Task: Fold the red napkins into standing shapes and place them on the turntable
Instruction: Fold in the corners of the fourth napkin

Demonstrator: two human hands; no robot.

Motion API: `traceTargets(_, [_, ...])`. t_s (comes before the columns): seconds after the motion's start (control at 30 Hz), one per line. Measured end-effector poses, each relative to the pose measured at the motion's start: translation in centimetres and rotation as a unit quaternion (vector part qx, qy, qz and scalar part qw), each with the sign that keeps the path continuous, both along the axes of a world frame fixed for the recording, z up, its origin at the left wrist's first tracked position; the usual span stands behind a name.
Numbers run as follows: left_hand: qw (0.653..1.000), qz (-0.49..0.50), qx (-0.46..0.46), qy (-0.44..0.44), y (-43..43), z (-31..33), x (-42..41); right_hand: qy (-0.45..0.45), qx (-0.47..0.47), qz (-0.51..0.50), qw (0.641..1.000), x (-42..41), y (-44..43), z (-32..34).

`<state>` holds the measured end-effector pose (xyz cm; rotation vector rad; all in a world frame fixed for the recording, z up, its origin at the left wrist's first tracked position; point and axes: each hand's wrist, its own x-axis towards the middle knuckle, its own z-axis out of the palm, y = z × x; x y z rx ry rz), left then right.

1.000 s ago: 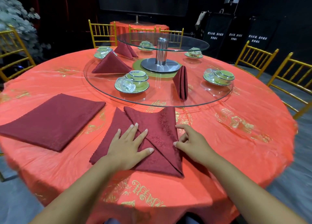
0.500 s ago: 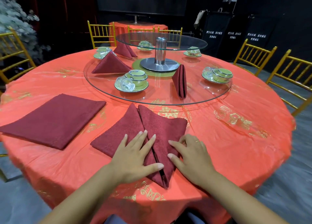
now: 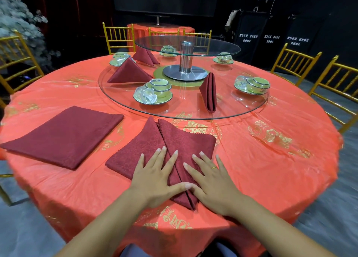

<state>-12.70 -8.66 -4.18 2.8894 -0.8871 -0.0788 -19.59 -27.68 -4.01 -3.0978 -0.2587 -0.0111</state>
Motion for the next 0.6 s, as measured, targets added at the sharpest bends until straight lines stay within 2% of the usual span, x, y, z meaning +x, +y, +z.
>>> traceTargets(0.2, [0.998, -0.049, 0.010, -0.048, -0.3, 0.4, 0.1, 0.002, -0.011, -0.010, 1.000, 0.1, 0.2, -0.1])
traceTargets(0.6, [0.998, -0.055, 0.025, 0.000, -1.3, -0.4, -0.6, 0.045, 0.026, 0.007, 0.999, 2.7, -3.3, 0.2])
